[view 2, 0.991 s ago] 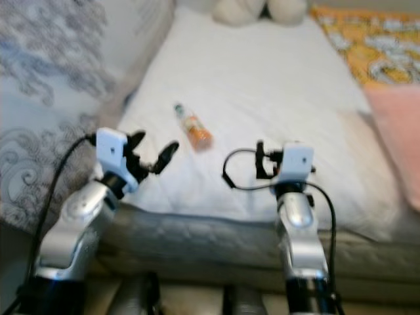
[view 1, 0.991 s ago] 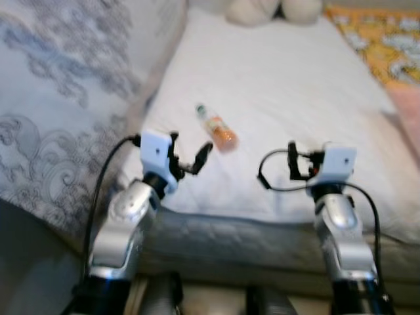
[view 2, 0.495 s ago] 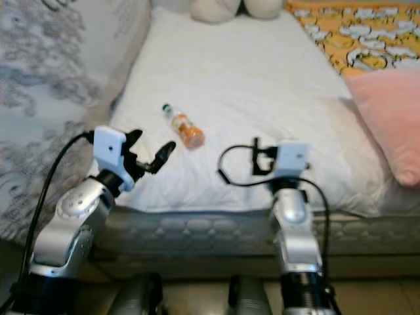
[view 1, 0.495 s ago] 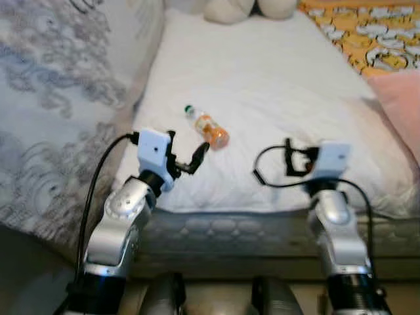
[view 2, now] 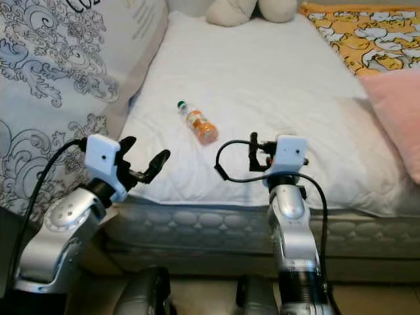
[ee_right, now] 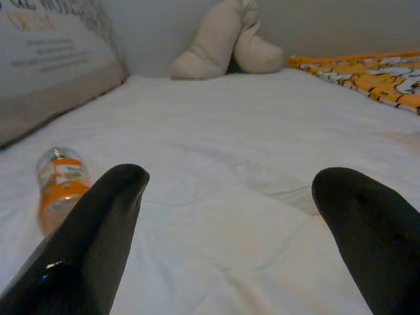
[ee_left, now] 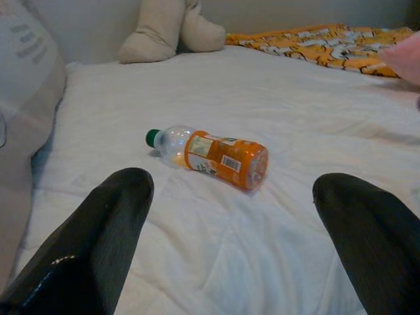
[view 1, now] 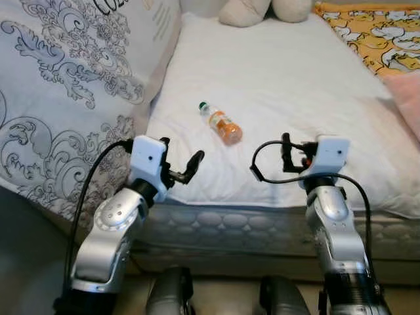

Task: Clean up the room

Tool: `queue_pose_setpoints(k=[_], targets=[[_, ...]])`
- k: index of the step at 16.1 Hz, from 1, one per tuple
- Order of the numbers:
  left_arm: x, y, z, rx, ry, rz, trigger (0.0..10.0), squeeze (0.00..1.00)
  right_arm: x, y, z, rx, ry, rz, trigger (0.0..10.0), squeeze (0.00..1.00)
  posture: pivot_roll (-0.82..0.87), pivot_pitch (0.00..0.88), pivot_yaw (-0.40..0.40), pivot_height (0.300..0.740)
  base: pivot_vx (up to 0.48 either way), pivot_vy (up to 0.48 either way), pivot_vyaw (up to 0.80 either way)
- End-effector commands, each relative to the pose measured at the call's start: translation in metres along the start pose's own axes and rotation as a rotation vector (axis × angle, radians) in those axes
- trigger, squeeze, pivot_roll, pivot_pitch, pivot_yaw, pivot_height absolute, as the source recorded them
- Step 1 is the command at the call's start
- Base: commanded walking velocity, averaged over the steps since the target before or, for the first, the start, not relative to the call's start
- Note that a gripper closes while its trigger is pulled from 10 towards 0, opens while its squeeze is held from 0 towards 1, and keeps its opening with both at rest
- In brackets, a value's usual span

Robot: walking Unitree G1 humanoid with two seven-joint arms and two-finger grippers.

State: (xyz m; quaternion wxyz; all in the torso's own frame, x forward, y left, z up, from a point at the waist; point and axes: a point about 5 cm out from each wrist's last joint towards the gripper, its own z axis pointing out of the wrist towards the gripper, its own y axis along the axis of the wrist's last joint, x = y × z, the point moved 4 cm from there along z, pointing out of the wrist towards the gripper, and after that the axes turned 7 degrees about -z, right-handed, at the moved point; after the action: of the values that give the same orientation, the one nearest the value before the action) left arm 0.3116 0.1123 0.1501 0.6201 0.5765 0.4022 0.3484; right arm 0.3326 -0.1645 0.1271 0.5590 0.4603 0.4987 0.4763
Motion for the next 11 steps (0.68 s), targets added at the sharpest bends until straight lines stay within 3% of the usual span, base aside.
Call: queue_pose_setpoints(k=[1, 3, 5, 7, 10, 11], targets=[[0.000, 0.006, 0.005, -0.029, 0.006, 0.003, 10.0, 0.00, 0.012, 0.009, -0.009, -0.030, 0.030, -0.010, 10.0, 0.00, -0.08, 0.000, 0.068, 0.640, 0.000, 0.000, 0.00], [0.001, 0.008, 0.012, -0.048, 0.023, -0.029, 10.0, 0.00, 0.014, 0.013, -0.015, -0.053, 0.031, -0.023, 10.0, 0.00, -0.10, 0.000, 0.067, 0.640, 0.000, 0.000, 0.00], [0.001, 0.010, 0.024, -0.072, 0.052, -0.084, 10.0, 0.00, 0.003, 0.017, -0.003, -0.062, -0.022, -0.038, 10.0, 0.00, -0.14, 0.000, 0.069, 0.640, 0.000, 0.000, 0.00], [0.000, 0.008, 0.025, -0.067, 0.058, -0.046, 10.0, 0.00, 0.002, 0.021, 0.001, -0.065, -0.025, -0.051, 10.0, 0.00, -0.14, 0.000, 0.072, 0.640, 0.000, 0.000, 0.00], [0.002, 0.008, 0.016, -0.065, 0.065, -0.049, 10.0, 0.00, 0.005, 0.022, 0.009, -0.071, -0.010, -0.060, 10.0, 0.00, -0.08, 0.000, 0.085, 0.640, 0.000, 0.000, 0.00], [0.003, 0.010, 0.008, -0.060, 0.067, -0.034, 10.0, 0.00, 0.006, 0.022, 0.018, -0.068, -0.002, -0.058, 10.0, 0.00, -0.05, 0.000, 0.089, 0.640, 0.480, 0.000, 0.00]])
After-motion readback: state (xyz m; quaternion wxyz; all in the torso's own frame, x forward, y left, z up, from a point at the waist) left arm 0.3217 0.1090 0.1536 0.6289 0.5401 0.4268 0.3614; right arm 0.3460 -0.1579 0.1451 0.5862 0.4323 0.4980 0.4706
